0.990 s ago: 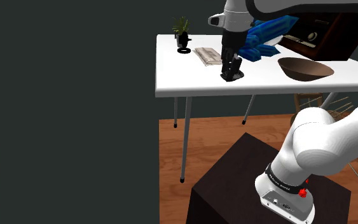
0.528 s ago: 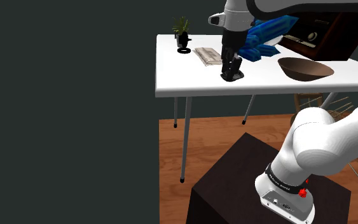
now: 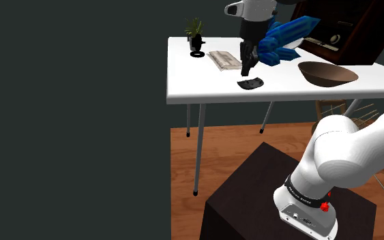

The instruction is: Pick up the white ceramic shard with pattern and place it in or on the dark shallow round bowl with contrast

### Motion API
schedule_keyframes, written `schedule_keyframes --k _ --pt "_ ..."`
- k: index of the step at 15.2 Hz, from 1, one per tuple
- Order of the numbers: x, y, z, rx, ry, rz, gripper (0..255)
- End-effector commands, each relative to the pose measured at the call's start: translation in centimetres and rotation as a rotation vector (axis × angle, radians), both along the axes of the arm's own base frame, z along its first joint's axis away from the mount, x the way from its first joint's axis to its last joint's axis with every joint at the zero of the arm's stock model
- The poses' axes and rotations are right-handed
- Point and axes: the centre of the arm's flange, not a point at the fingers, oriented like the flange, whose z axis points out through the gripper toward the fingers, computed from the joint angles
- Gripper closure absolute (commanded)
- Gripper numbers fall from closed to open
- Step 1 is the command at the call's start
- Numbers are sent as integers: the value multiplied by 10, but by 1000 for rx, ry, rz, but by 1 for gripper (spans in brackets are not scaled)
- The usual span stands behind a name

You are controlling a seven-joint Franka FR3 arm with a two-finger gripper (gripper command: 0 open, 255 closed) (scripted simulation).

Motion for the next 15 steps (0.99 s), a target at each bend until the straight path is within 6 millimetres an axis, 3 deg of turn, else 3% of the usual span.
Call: schedule_keyframes --k 1,2,5,12,15 --pt "0 0 0 0 0 0 255" --pt "0 0 0 0 0 0 0" --pt "-19 -3 1 7 60 -165 0" --pt "-21 -8 -38 7 60 -165 0" --pt "-21 -8 -38 7 60 -165 0"
